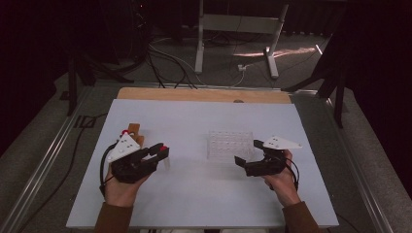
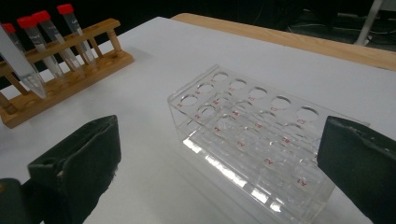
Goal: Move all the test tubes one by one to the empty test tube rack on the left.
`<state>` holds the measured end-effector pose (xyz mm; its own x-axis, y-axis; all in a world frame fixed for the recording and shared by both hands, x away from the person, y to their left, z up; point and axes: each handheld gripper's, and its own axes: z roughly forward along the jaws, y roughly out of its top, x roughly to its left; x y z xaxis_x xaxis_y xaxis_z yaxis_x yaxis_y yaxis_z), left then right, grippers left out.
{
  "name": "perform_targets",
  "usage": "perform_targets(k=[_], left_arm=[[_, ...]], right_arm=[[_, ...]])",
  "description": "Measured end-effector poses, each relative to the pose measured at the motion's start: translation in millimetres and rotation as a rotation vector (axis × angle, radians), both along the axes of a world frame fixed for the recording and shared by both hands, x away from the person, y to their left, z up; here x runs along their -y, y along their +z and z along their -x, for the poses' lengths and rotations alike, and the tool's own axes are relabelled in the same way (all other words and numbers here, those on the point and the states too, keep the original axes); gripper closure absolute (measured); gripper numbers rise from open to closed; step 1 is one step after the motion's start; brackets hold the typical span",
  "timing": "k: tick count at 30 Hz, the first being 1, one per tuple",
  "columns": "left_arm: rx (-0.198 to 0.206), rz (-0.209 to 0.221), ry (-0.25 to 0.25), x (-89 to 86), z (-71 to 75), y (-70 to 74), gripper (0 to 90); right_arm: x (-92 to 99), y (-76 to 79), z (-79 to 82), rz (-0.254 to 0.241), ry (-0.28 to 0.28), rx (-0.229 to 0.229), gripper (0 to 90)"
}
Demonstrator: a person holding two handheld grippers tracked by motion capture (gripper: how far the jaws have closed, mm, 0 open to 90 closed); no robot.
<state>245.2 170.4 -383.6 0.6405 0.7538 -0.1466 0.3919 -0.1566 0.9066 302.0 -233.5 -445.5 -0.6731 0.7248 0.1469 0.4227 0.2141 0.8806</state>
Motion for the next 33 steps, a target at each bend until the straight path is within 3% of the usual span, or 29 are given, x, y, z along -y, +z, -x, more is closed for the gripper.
perform_targets(k=[10, 24, 27, 33], left_arm=[[0.003, -0.031, 0.058, -30.8, 8.9, -0.6, 71.2], [0.031, 0.018, 0.154, -82.8, 24.6, 11.3, 71.2], [0.043, 0.028, 0.145, -93.3, 27.3, 11.2, 71.2], [0.026, 0.033, 0.147, -103.3, 27.3, 5.5, 71.2]], right_arm=[[1.4, 0.7, 0.1, 0.002, 0.000, 0.005, 0.0], [2.3, 0.4, 0.1, 0.002, -0.001, 0.000, 0.0], [2.6, 0.1, -0.1, 0.002, -0.003, -0.001, 0.0], [-1.3, -2.6, 0.1, 0.012, 0.009, -0.007, 0.0]])
